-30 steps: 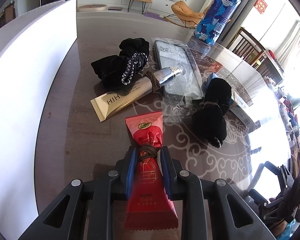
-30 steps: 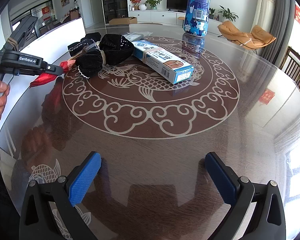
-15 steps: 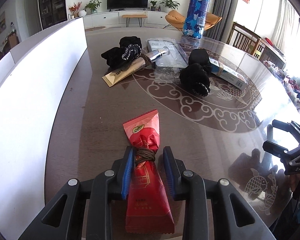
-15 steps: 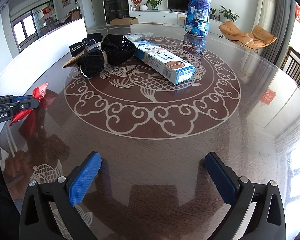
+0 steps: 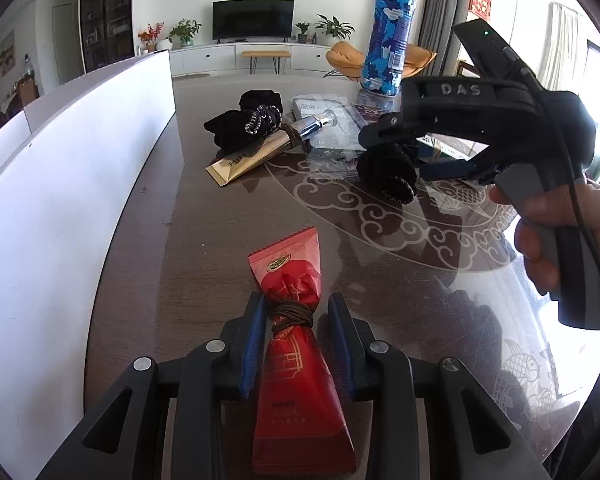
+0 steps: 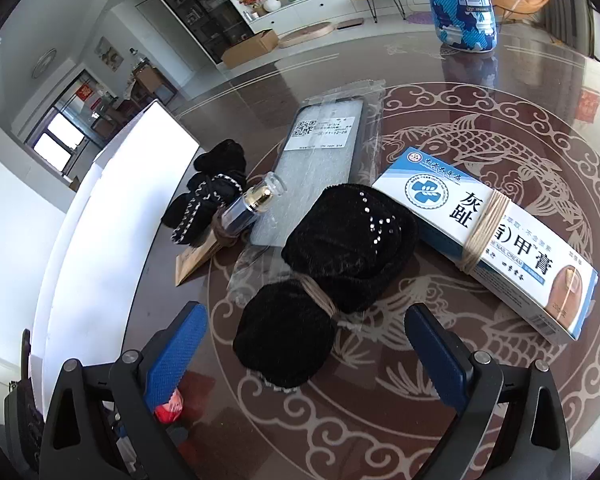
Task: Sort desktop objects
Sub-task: 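Lift the black hair ties with the right tool while left tool holds the red packet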
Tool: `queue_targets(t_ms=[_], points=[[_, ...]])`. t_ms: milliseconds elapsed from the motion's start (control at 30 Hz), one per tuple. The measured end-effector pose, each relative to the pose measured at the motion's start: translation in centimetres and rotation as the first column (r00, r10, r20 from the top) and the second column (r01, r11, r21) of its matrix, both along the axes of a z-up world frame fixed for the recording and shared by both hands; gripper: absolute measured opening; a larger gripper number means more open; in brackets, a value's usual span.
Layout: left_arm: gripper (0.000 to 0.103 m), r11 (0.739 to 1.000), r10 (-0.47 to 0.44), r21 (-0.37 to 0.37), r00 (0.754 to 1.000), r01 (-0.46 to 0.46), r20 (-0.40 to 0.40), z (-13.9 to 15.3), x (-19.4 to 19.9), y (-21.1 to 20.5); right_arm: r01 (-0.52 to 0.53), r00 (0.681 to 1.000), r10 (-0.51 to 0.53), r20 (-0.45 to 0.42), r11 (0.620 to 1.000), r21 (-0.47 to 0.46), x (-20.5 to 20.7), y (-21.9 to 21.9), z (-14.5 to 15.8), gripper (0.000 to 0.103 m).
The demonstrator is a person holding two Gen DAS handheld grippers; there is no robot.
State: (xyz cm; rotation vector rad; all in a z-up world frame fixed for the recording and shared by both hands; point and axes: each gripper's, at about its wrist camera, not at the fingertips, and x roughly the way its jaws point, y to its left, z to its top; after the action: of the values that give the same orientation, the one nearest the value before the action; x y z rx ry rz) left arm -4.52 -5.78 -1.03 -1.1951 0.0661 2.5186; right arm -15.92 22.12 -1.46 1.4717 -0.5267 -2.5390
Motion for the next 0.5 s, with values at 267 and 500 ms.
queue_targets(t_ms=[267, 500], points=[[0.032, 1.000, 0.005, 0.027, 1.000, -0.005, 0.004, 0.1, 0.2, -0.2, -0.192, 0.976, 0.208, -0.063, 0.962, 0.194, 6.0, 0.7, 0.9, 0.047], [0.032, 0.998, -0.047, 0.034, 0.999, 0.047, 0.008, 0.1, 2.2, 2.9, -0.274, 0.942, 0.319, -0.101, 0.909, 0.315, 17.3, 5.6, 1.1, 0.048]])
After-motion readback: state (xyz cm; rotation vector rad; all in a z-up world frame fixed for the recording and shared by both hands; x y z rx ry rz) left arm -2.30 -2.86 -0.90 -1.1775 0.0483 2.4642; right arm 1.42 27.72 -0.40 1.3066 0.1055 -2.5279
